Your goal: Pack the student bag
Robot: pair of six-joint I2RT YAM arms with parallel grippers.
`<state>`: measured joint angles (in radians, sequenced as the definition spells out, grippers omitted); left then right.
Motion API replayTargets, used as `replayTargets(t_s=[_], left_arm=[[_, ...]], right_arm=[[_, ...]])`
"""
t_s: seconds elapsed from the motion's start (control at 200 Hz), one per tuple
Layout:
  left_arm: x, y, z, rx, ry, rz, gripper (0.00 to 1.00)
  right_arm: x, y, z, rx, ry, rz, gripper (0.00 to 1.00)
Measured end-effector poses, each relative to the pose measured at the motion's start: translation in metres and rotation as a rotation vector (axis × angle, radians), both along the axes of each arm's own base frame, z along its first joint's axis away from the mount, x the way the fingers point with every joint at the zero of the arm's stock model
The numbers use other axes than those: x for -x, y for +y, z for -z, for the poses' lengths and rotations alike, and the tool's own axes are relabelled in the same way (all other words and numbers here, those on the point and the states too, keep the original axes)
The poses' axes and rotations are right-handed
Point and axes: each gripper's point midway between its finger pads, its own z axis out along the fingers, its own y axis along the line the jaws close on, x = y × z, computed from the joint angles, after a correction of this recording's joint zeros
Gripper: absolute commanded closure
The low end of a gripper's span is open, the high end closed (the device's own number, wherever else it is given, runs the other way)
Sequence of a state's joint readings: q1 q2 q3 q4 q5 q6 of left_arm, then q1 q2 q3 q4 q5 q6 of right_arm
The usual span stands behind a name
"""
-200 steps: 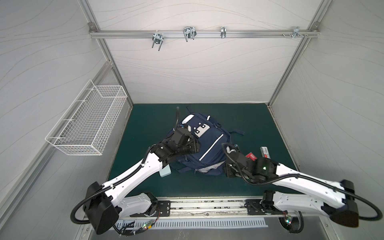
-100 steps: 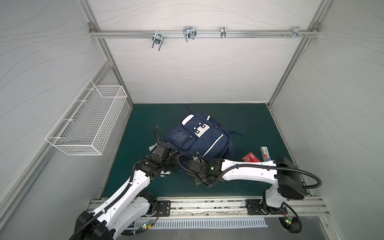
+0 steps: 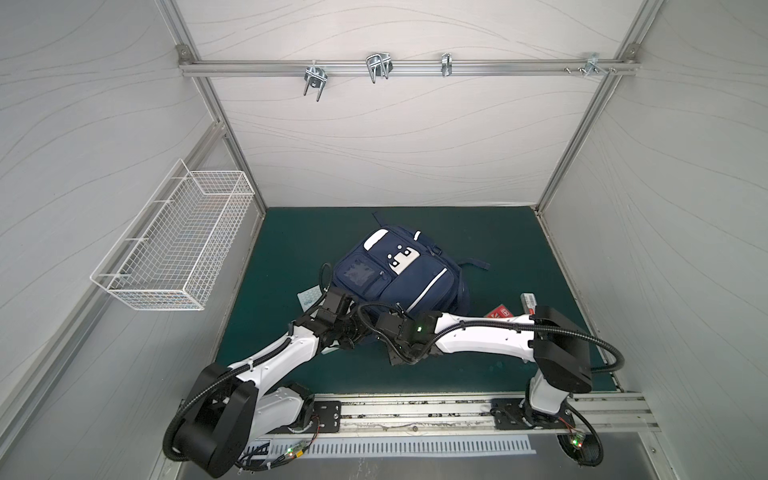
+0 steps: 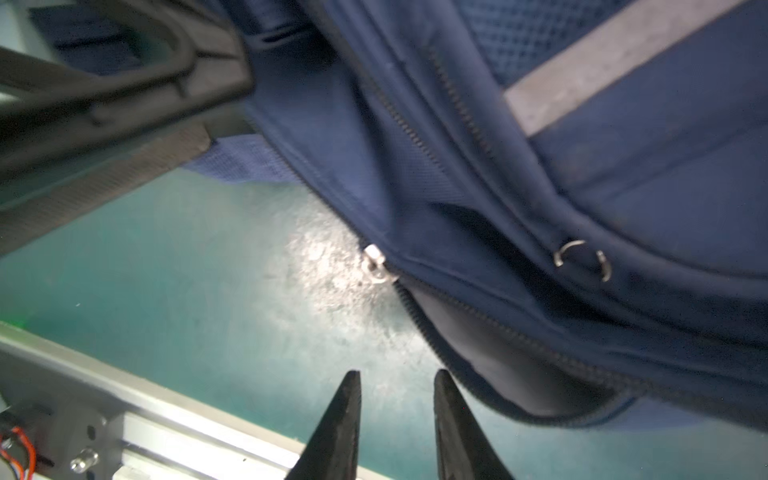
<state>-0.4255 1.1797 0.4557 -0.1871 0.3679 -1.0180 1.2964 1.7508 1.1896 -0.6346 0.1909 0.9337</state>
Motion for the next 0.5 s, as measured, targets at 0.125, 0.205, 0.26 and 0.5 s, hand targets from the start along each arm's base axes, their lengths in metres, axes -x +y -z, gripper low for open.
replayTargets(t_s=[0.125,0.205,0.26,0.5], left_arm=[[-0.005,-0.006,0.01,0.018,0.021,-0.007,0.62],[-0.009,-0.011,0.014,0.037,0.028,-0.007,0.79],[-0.012,-0.015,0.015,0.056,0.029,-0.007,0.91],[-0.015,-0.024,0.004,0.101,0.005,0.011,1.0]], right_arm=[[0.002,0.005,-0.001,-0.019,0.004,-0.021,0.62],[0.002,0.011,-0.006,-0.035,-0.002,-0.03,0.63],[0.001,0.014,-0.008,-0.047,-0.006,-0.029,0.64],[-0.018,0.014,-0.009,-0.07,-0.017,0.019,0.58]])
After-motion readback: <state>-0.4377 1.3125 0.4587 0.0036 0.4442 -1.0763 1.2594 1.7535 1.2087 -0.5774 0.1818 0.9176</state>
